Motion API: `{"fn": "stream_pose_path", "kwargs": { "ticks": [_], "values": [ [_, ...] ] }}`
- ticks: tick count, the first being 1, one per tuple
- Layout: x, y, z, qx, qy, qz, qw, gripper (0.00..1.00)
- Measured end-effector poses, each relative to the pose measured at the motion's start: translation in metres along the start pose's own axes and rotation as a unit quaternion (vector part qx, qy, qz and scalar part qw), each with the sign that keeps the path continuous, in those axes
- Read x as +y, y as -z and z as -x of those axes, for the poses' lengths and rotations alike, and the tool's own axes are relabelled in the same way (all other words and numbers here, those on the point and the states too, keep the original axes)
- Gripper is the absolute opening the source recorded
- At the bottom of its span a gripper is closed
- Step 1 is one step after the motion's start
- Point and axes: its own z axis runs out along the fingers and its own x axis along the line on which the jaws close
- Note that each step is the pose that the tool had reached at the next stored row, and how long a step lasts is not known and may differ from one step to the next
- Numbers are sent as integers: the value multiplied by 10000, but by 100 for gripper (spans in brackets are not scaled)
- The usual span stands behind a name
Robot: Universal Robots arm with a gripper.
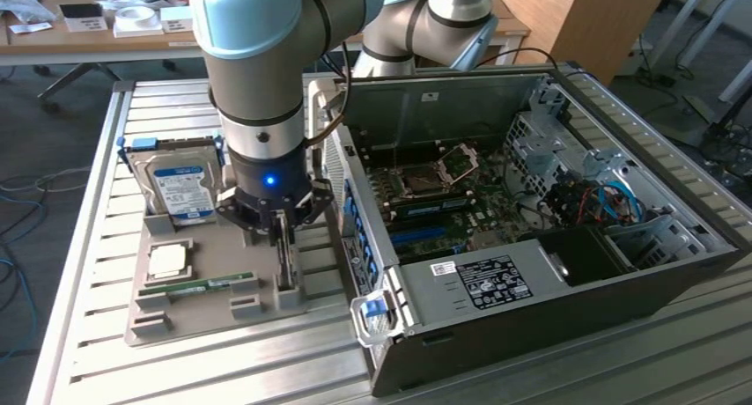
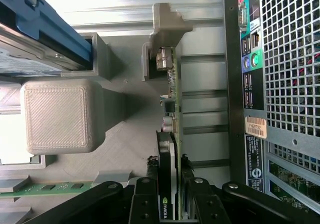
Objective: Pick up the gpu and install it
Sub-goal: 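Pick up the gpu and move the gpu toward the slot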
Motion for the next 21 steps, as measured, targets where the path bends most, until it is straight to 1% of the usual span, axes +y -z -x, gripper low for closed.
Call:
{"fn": "stream_pose_path", "kwargs": {
  "ticks": [6,7,21],
  "values": [
    [0,0,0,0,0,0,10000,29],
    [0,0,0,0,0,0,10000,27],
    [0,0,0,1,29,3,10000,27]
  ]
}}
